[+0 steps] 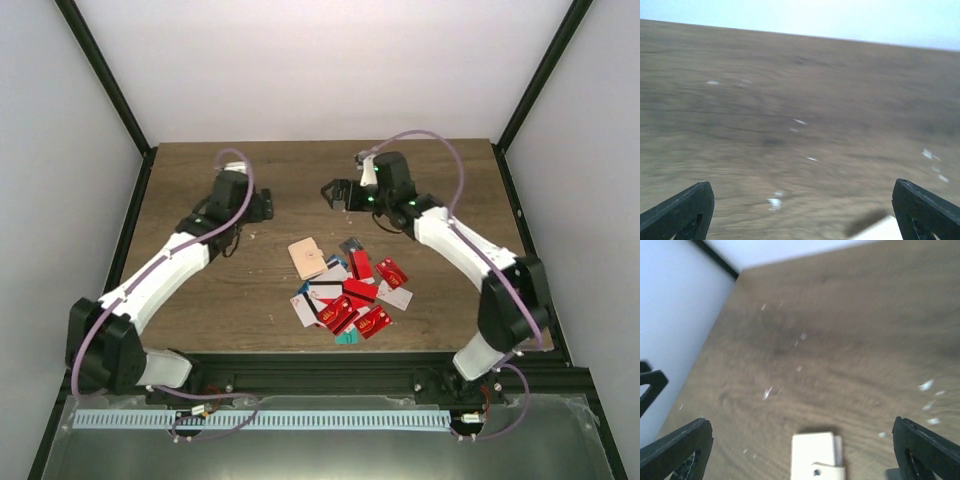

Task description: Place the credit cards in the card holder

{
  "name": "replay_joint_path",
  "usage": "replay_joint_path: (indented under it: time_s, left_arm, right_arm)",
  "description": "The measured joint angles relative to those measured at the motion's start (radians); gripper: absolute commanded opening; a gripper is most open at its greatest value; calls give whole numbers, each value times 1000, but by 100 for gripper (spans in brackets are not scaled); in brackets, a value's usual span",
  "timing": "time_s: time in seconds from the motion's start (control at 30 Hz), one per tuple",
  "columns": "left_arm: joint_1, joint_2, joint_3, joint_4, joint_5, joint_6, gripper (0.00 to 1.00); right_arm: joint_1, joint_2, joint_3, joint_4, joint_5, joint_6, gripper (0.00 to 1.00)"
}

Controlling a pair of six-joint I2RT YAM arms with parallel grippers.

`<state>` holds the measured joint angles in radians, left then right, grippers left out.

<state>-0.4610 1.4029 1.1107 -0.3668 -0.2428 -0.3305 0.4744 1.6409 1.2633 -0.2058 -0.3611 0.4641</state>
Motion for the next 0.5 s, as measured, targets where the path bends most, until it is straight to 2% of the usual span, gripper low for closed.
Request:
replay_joint_path:
  time_s: [0.13,0.23,0.4,0.5]
  left_arm:
    - [69,-108,-129,66,-166,2,99]
    - [103,-159,-225,99,-232,4,99]
    - [123,-251,-333,140,-242,3,100]
    - [123,-283,-350,163,-224,6,100]
  right_arm:
    - [-6,-173,-110,43,215,-22,100]
    - [-8,-273,-205,69,290,-59,100]
    - [-8,-397,-367,119,307,-90,100]
    - [-8,-417,-406,135,306,-93,100]
